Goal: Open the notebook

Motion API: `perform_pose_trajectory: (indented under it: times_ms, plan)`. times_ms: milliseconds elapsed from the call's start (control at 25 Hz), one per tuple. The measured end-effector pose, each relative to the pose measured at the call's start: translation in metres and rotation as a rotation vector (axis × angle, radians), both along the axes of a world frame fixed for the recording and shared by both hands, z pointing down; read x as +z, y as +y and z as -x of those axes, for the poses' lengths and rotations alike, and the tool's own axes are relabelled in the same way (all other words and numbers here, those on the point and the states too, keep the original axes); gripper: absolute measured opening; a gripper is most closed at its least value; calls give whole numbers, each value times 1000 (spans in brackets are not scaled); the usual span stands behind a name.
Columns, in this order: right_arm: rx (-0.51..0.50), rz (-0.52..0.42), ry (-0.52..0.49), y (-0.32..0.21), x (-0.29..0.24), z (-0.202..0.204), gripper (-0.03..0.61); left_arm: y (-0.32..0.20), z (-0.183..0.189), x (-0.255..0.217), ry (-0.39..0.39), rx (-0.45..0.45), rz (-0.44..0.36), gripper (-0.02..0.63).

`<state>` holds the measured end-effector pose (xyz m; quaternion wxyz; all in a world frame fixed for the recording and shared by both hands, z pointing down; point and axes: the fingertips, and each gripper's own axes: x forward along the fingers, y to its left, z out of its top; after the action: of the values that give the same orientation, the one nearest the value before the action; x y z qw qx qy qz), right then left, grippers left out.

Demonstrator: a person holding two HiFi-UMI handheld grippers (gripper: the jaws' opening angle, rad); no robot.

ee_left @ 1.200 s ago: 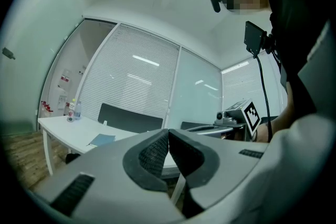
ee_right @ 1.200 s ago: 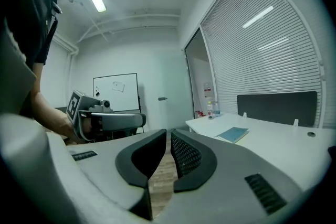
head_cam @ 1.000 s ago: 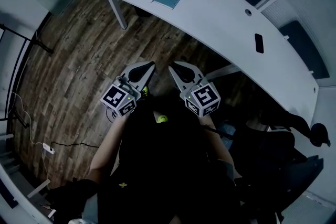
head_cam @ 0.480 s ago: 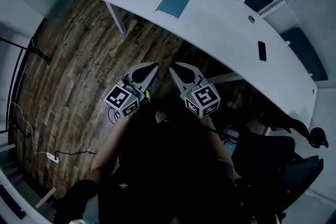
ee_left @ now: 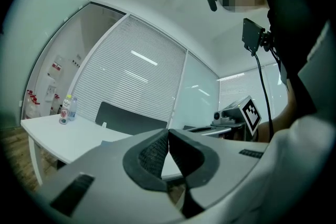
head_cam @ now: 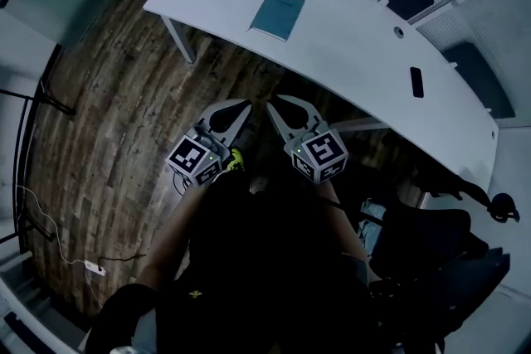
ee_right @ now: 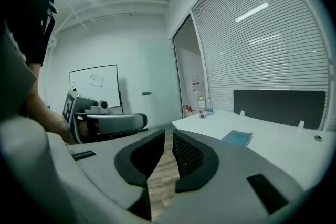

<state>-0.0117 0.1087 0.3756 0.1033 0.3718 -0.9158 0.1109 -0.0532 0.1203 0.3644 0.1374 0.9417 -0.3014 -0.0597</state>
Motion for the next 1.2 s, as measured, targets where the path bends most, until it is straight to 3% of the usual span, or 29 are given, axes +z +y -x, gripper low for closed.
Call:
perform_pose_trajectory:
  times_ms: [720,1200]
  plan:
    - [51,-3,3,-40,-1,20,40,-39,20,2,-7,32,-6,46]
    - [78,47,-11,-112,24,-8,48,-109,-10,17,-16,45,27,51]
